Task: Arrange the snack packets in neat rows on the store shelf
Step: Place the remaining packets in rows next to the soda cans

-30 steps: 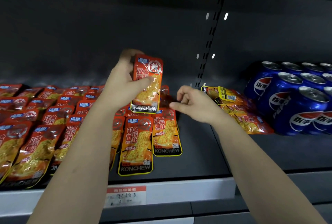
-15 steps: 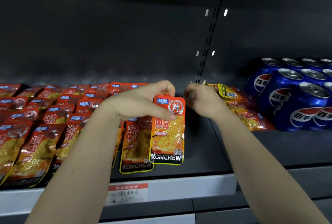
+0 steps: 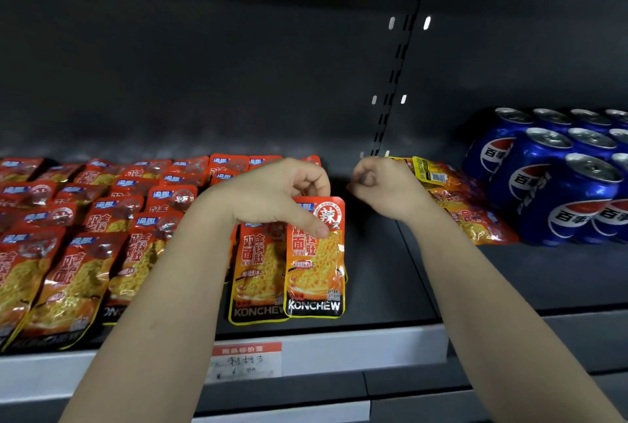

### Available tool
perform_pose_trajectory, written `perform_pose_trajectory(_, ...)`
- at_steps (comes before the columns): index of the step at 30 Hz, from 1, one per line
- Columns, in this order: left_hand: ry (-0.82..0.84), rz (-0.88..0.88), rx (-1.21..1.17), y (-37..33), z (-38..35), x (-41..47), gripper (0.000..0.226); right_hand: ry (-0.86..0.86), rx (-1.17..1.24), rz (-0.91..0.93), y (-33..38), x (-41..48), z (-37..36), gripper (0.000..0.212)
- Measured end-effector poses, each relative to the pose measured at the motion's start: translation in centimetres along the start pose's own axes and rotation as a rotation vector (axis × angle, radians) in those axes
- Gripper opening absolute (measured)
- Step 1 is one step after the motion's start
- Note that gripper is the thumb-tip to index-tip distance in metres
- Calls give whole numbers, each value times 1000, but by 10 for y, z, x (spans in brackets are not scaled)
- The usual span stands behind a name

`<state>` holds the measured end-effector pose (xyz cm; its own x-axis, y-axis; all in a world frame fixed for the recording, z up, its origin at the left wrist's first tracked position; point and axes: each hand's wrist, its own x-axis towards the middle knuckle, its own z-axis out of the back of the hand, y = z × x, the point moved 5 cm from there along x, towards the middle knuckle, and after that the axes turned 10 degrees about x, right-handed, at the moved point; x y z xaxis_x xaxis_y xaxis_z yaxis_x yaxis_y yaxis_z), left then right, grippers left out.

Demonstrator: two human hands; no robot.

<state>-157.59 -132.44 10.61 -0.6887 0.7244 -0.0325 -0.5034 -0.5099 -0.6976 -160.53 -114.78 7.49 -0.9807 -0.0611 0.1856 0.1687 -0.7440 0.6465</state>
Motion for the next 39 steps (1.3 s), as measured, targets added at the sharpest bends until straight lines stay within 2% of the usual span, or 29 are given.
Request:
perform_pose_trajectory(10, -15, 68, 5, 8, 2, -1, 33, 19, -12, -10, 1, -1, -1, 10)
perform_pose_trajectory(16, -11, 57, 140, 9, -3, 3, 38, 28, -16, -16, 1, -1, -1, 5)
perform_pose_trajectory(23, -56, 69, 307, 7, -4, 3, 36, 25, -1, -20, 1, 0, -2, 8)
perform_pose_trajectory(28, -100, 85, 374, 8, -2, 3, 43, 22, 12, -12, 1, 0, -3, 12)
perform_pose_trajectory(30, -156, 87, 362, 9, 2, 2, 38, 23, 17, -13, 0, 0, -3, 12)
perform_pose_trajectory(35, -493, 116, 536, 19, 23, 2, 17, 20, 36, -4, 0, -1, -2, 10)
perform_pose_trajectory(39, -574, 181, 651, 26, 28, 2, 15, -1, 29, 10, 0, -2, 2, 10)
